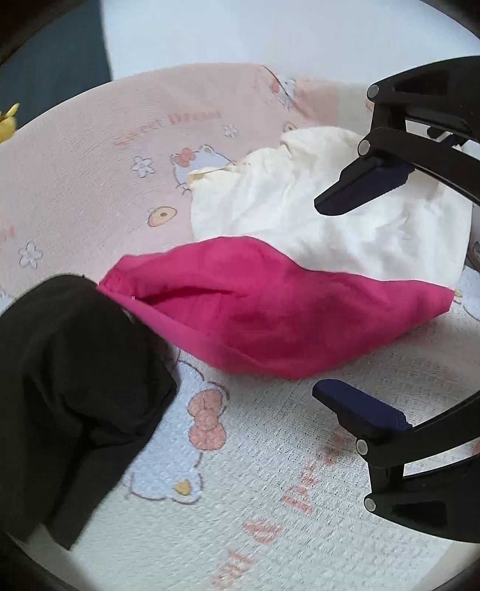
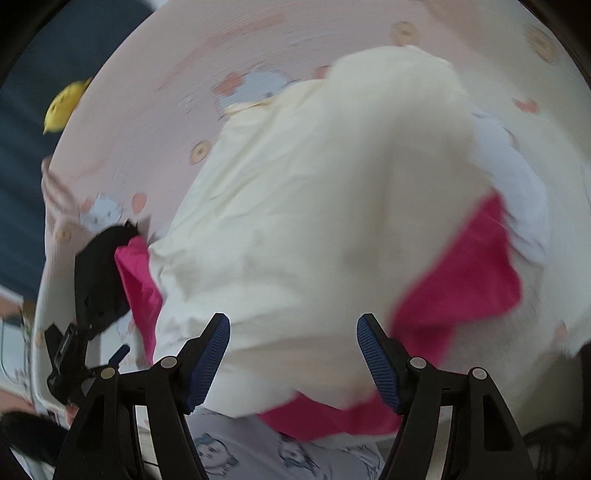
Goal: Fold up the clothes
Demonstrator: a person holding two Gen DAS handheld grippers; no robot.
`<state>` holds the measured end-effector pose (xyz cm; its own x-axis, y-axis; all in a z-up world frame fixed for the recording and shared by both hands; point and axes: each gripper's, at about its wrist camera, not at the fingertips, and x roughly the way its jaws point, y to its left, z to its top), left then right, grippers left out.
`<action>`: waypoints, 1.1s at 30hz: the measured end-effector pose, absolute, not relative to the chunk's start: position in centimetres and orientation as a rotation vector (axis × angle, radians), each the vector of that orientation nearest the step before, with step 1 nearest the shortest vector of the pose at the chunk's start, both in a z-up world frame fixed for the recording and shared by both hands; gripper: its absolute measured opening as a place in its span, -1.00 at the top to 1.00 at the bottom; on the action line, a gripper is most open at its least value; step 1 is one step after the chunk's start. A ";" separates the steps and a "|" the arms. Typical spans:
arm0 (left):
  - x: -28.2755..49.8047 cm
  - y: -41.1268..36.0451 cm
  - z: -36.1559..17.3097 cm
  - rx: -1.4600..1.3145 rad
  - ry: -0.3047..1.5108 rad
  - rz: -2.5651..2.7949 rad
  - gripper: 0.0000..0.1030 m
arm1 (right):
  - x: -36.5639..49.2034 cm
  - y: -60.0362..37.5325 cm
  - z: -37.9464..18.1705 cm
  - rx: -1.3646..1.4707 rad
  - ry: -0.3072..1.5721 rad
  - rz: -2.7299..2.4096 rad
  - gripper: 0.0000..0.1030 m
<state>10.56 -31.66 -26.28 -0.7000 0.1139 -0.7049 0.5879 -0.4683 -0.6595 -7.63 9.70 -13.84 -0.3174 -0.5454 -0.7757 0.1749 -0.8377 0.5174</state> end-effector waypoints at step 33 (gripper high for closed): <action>-2.6 -3.2 -18.7 1.595 0.016 -2.777 -0.74 | -4.8 20.6 -20.2 1.326 -1.137 -2.141 -0.37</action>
